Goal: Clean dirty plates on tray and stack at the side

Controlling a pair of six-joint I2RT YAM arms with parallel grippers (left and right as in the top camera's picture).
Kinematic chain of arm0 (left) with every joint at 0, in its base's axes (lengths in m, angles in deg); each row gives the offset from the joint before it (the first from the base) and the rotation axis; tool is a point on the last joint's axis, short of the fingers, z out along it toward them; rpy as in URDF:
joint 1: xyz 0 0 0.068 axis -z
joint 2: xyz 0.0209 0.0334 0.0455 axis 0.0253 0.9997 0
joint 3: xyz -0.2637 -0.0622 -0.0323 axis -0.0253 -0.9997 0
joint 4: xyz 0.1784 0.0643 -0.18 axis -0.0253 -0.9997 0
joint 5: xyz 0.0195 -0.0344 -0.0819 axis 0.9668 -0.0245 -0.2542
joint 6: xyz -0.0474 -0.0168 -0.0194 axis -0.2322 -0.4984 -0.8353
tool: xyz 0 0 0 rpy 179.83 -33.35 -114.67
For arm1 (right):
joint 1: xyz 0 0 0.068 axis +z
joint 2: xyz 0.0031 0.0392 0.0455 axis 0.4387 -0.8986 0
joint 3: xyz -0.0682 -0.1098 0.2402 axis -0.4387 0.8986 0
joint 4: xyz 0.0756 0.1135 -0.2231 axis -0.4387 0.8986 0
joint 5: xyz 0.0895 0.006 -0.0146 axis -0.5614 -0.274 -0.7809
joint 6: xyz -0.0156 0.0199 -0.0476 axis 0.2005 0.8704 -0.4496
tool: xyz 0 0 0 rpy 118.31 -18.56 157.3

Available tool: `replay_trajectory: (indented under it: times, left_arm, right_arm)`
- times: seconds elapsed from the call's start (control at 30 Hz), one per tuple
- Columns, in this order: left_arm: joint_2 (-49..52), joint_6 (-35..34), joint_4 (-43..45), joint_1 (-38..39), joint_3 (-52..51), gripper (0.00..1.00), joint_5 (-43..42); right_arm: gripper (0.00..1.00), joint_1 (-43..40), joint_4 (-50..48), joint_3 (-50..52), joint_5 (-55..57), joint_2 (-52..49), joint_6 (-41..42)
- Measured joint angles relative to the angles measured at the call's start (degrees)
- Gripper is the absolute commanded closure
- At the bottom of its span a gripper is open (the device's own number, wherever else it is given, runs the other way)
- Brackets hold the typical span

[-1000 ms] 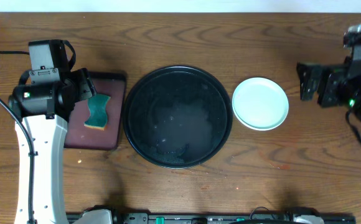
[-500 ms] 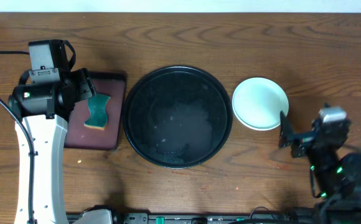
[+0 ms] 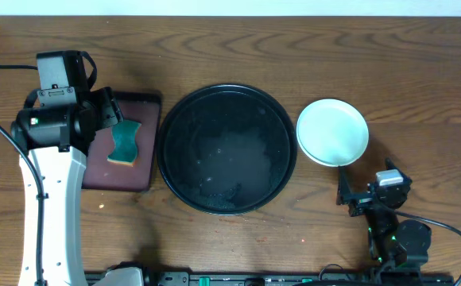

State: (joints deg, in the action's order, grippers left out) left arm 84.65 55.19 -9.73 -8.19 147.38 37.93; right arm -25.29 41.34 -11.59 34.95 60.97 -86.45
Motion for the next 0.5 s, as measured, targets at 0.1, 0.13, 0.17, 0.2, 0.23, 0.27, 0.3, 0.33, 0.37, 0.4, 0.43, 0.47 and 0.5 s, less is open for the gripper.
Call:
replay_trajectory:
  times: [0.1, 0.13, 0.17, 0.2, 0.23, 0.27, 0.3, 0.33, 0.37, 0.4, 0.43, 0.47, 0.5]
  left_arm:
    - [0.0, 0.0, 0.02, 0.0, 0.0, 0.25, 0.0]
    - [0.0, 0.0, 0.02, 0.0, 0.0, 0.25, 0.02]
    - [0.0, 0.0, 0.0, 0.0, 0.0, 0.25, 0.0]
    - [0.0, 0.0, 0.0, 0.0, 0.0, 0.25, 0.02]
    - [0.0, 0.0, 0.0, 0.0, 0.0, 0.25, 0.0]
    - [0.0, 0.0, 0.0, 0.0, 0.0, 0.25, 0.0]
    - [0.0, 0.0, 0.0, 0.0, 0.0, 0.25, 0.0]
    - [0.0, 0.0, 0.0, 0.0, 0.0, 0.25, 0.02]
    - [0.0, 0.0, 0.0, 0.0, 0.0, 0.25, 0.02]
    - [0.0, 0.0, 0.02, 0.0, 0.0, 0.25, 0.02]
    - [0.0, 0.0, 0.0, 0.0, 0.0, 0.25, 0.02]
    - [0.0, 0.0, 0.02, 0.0, 0.0, 0.25, 0.02]
    - [0.0, 0.0, 0.0, 0.0, 0.0, 0.25, 0.0]
  right_arm:
    - [0.01, 0.61, -0.35, 0.48, 0.02, 0.92, -0.02]
    - [0.01, 0.63, -0.35, 0.48, 0.07, 1.33, -0.02]
    - [0.01, 0.63, -0.37, 0.48, 0.22, 1.77, -0.02]
    - [0.01, 0.63, -0.35, 0.48, 0.26, 2.29, -0.02]
    - [0.01, 0.63, -0.42, 0.5, 0.26, 2.86, -0.02]
    - [0.01, 0.63, -0.48, 0.5, 0.28, 3.34, -0.02]
    - [0.01, 0.63, -0.5, 0.5, 0.28, 3.61, -0.02]
    - [0.01, 0.63, -0.5, 0.5, 0.28, 3.72, -0.02]
    - [0.01, 0.63, -0.48, 0.5, 0.28, 3.72, -0.02]
    - [0.01, 0.63, -0.48, 0.52, 0.28, 3.72, -0.02]
    - [0.01, 0.63, -0.48, 0.52, 0.28, 3.72, -0.02]
    - [0.01, 0.63, -0.48, 0.52, 0.28, 3.72, -0.02]
    - [0.01, 0.63, -0.48, 0.52, 0.28, 3.72, -0.02]
